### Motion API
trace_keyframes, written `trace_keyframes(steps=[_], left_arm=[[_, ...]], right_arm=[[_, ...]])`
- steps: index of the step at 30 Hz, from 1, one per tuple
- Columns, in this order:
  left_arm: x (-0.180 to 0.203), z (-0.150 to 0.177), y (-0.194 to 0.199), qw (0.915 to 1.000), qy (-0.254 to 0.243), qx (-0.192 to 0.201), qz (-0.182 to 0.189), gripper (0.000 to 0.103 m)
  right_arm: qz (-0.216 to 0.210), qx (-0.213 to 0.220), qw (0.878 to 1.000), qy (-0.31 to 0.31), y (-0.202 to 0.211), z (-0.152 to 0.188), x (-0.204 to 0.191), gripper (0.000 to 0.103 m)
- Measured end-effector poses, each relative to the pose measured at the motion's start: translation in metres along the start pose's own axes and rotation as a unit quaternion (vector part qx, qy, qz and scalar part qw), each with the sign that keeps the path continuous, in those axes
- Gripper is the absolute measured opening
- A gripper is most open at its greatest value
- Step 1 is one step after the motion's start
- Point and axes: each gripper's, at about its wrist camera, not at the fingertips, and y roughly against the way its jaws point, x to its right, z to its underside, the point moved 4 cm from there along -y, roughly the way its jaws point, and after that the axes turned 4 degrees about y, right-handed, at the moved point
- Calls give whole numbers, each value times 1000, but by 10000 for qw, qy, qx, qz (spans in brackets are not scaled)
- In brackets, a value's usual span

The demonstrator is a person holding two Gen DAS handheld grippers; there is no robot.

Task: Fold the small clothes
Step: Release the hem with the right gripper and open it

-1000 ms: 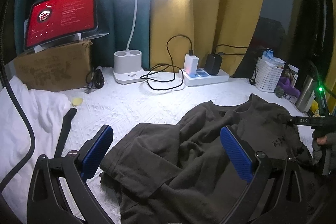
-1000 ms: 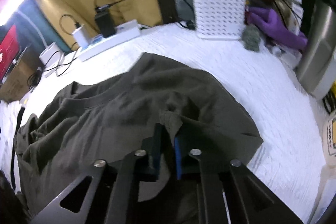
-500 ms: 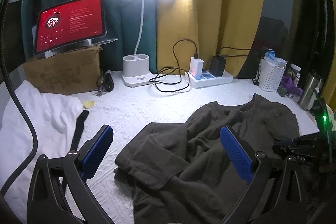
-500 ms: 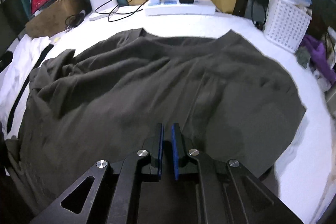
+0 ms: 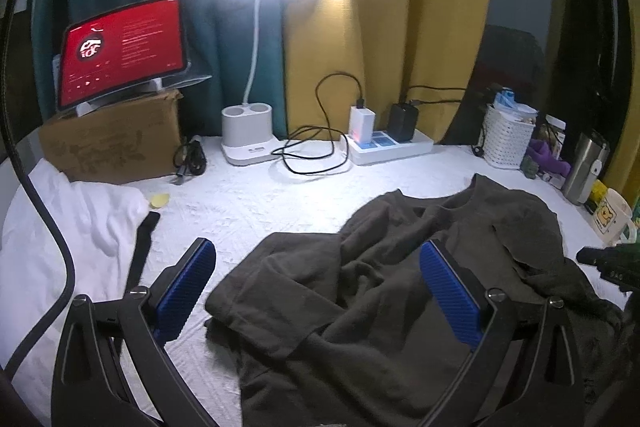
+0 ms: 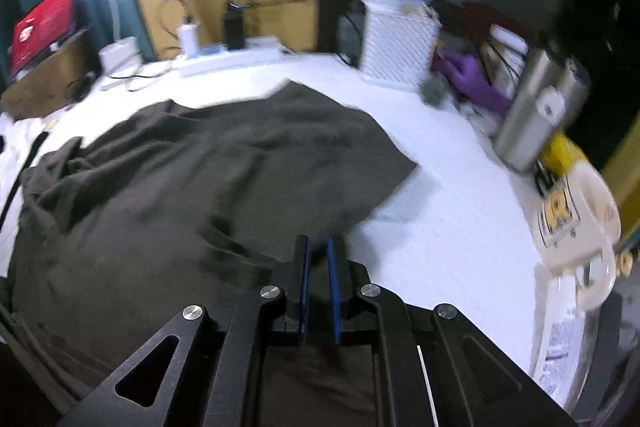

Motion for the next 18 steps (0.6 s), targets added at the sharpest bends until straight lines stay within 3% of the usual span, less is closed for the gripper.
trace_keyframes(steps=[5,10,13,18], left_arm=[[3,1,-1,9999,-53,-65,-71,101],[-3,3,-4,9996,-49,-153,-226,101],[-9,7,-5,9991,-96,-234,-350,101],[-37,18,-9,9970,20,-459,-628,101]], right_arm=[[-347,-420,9983,-208,-28,23,12,10],[-650,-169,9972,-326,-20,17,7,10],[-719,-401,9966,88,-27,20,-14,10],[-1138,-282,9918,502,-14,20,-59,11]])
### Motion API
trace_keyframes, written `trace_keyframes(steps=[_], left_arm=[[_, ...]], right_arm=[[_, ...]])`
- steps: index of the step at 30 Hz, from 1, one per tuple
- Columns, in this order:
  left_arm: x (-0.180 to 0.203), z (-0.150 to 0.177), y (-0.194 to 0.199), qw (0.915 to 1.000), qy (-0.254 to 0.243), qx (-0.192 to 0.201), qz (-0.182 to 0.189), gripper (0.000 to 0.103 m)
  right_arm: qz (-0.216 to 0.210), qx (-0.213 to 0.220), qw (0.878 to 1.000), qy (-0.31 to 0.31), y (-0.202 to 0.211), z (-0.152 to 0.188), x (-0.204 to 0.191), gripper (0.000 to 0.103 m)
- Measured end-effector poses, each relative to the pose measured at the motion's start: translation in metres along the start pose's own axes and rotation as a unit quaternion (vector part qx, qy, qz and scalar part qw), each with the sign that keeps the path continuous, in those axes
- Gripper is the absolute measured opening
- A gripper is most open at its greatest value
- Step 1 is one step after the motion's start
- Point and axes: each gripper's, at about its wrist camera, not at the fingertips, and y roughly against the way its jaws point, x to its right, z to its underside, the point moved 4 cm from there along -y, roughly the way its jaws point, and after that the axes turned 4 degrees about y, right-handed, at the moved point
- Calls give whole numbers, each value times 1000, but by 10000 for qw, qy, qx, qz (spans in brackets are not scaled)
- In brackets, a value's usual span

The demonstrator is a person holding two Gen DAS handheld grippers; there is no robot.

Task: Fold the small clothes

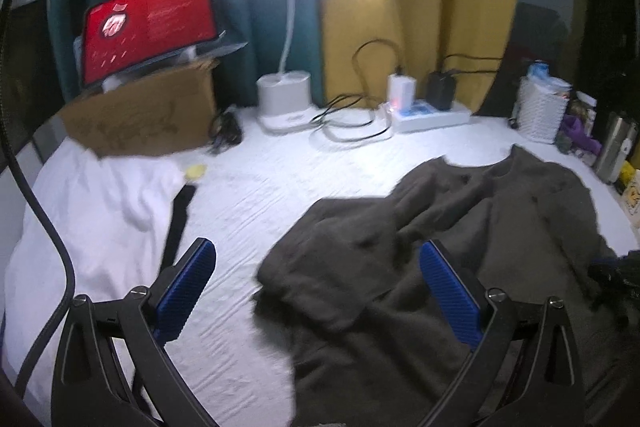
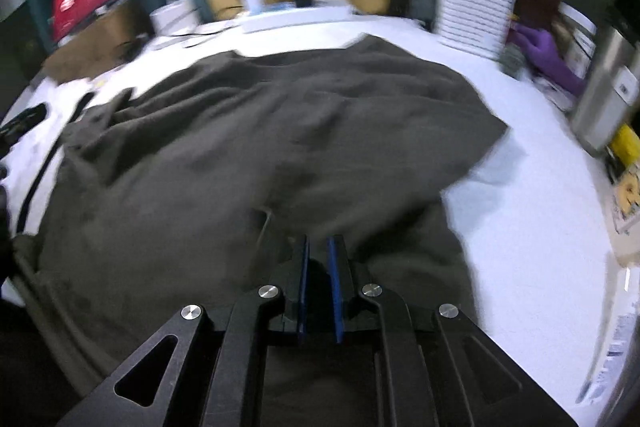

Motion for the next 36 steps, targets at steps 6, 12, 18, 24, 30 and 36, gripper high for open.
trace_keyframes(steps=[6,12,18,24,30,36], left_arm=[[-34,-6,-19,9998,-14,-195,14,101],[-27,-30,-72,9939,-193,-674,856,101],[-9,-13,-131,9780,-475,-1678,1145,81],[-6,-13,-113,9793,-481,-1417,1365,3],[-33,-28,-69,9944,8,-605,871,1],[-48,-29,-28,9988,291,-103,382,1]], right_arm=[[20,3,9996,296,-5,-5,-18,34],[563,562,9967,156,17,-24,3,103],[1048,585,9917,-451,16,-21,36,103],[1093,447,9890,-892,13,-12,60,103],[986,404,9898,-949,9,-13,62,103],[875,454,9910,-902,8,-17,58,103]])
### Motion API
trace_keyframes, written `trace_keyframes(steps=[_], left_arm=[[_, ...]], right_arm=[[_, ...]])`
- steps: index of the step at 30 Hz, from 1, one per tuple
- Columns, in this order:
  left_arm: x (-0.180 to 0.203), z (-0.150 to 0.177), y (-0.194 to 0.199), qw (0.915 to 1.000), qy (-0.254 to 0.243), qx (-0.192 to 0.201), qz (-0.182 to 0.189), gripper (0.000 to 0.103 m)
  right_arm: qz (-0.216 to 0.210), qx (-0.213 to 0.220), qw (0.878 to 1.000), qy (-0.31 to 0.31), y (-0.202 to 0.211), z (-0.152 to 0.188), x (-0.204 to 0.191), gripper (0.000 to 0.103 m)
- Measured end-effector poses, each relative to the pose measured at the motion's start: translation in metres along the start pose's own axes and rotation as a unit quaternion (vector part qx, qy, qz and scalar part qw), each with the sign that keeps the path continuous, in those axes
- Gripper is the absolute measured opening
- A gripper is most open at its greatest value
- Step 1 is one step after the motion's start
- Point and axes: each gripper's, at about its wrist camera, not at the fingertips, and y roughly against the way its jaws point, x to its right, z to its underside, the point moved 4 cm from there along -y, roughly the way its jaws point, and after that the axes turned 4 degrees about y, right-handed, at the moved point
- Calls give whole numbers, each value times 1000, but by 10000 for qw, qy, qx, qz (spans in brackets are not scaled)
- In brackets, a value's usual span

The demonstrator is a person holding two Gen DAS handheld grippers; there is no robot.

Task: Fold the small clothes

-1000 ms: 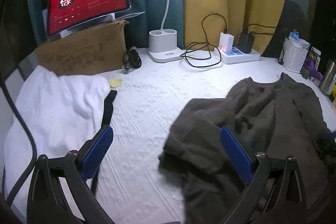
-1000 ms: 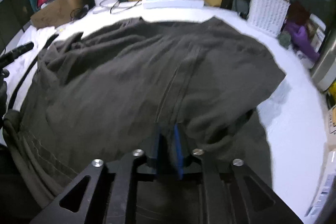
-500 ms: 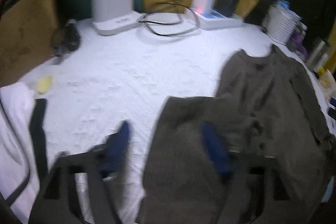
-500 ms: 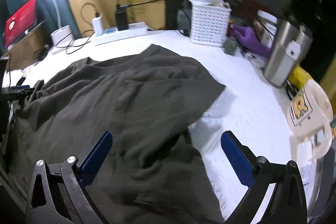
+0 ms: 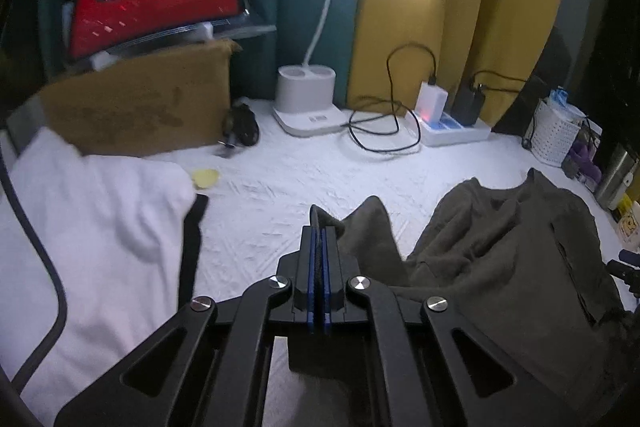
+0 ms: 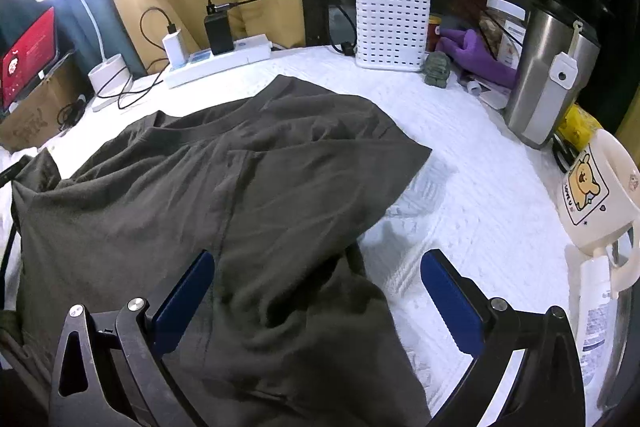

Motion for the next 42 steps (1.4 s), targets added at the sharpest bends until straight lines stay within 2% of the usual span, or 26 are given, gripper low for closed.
trace_keyframes(steps=[4,8,12,14,17,19,21,22,25,27,31,33,35,39,42], left_arm=[[26,-2,26,9994,-173,300,73,1],[67,3,36,9968,-582,311,444,1],[116,26,22,9900,-1135,-113,826,2],[132,42,11,9862,-1281,-528,910,2],[147,65,7,9755,-1441,-1116,1228,3],[147,74,15,9707,-1445,-1330,1382,8],[137,73,27,9703,-1357,-1358,1470,34],[130,70,34,9718,-1321,-1314,1444,37],[102,46,47,9784,-1216,-1070,1285,38],[78,24,45,9847,-1080,-871,1058,38],[52,-17,19,9911,-951,-612,703,39],[60,-29,-4,9888,-1120,-655,742,46],[74,-33,-29,9855,-1273,-758,822,46],[103,-26,-87,9734,-1582,-1249,1090,46],[123,-12,-119,9598,-1982,-1627,1145,46]], right_arm=[[-80,72,9999,43,5,0,-3,103],[-153,163,9997,29,12,4,-3,103],[-191,256,9995,-79,20,10,5,103],[-198,308,9992,-151,24,14,9,103],[-180,351,9990,-216,29,19,16,103],[-169,364,9988,-276,31,23,22,103],[-159,359,9986,-345,30,25,29,103],[-161,355,9986,-361,29,26,30,103],[-183,371,9985,-354,27,26,32,103],[-190,408,9984,-342,27,23,33,103],[-187,497,9981,-322,26,13,35,103],[-159,517,9981,-311,25,9,36,103],[-135,543,9980,-302,24,4,38,103],[-72,537,9979,-341,19,-2,43,103],[3,482,9981,-396,12,-5,47,103]])
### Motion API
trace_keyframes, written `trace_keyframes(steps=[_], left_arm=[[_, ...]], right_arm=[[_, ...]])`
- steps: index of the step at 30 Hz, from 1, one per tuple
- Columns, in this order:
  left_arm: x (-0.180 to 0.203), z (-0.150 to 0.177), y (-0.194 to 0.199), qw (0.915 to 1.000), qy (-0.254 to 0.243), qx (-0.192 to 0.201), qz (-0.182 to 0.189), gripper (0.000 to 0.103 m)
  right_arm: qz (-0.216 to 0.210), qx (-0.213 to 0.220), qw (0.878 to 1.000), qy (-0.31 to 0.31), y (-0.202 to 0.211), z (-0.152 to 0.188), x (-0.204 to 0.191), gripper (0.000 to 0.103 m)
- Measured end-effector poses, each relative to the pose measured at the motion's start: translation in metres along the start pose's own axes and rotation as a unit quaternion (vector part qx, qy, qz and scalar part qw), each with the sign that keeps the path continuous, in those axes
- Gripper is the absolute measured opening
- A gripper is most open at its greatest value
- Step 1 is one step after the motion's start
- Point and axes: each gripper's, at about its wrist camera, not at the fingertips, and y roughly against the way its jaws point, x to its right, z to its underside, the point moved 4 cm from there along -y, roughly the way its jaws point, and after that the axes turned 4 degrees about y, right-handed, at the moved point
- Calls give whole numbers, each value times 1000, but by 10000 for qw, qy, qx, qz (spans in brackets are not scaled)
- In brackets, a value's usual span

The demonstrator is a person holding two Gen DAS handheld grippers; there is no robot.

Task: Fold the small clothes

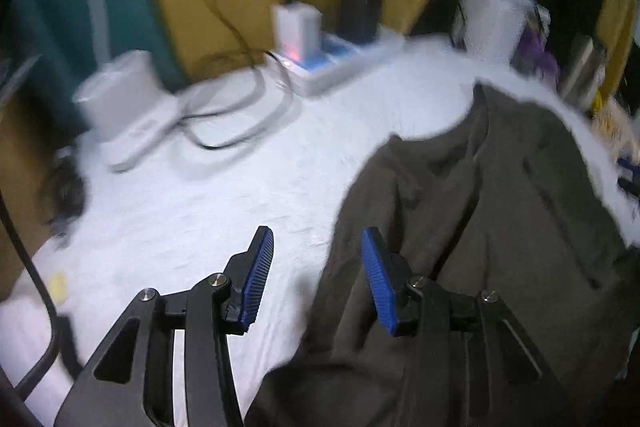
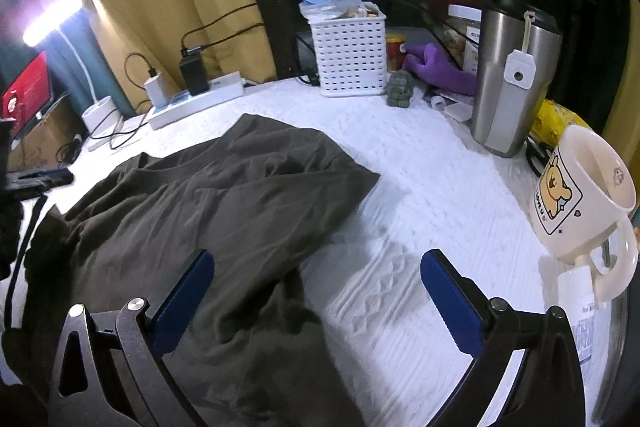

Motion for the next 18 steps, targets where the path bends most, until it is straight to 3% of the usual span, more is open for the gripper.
trace_keyframes(steps=[4,6,10,15,18], left_arm=[[21,-1,-27,9980,-540,-315,22,45],[26,-4,-29,9974,-644,-305,90,2],[34,-8,-31,9939,-1058,-202,-238,2],[3,-40,-34,9929,-816,147,-854,1],[-10,-60,-37,9943,-664,223,-809,1]], right_arm=[[83,-35,10000,-31,-8,-6,7,103],[108,-48,9999,-50,-13,-9,11,103],[112,-83,9999,-75,-23,-14,15,103],[35,-125,9999,-2,-34,-20,12,103],[12,-121,9999,42,-38,-25,8,103]])
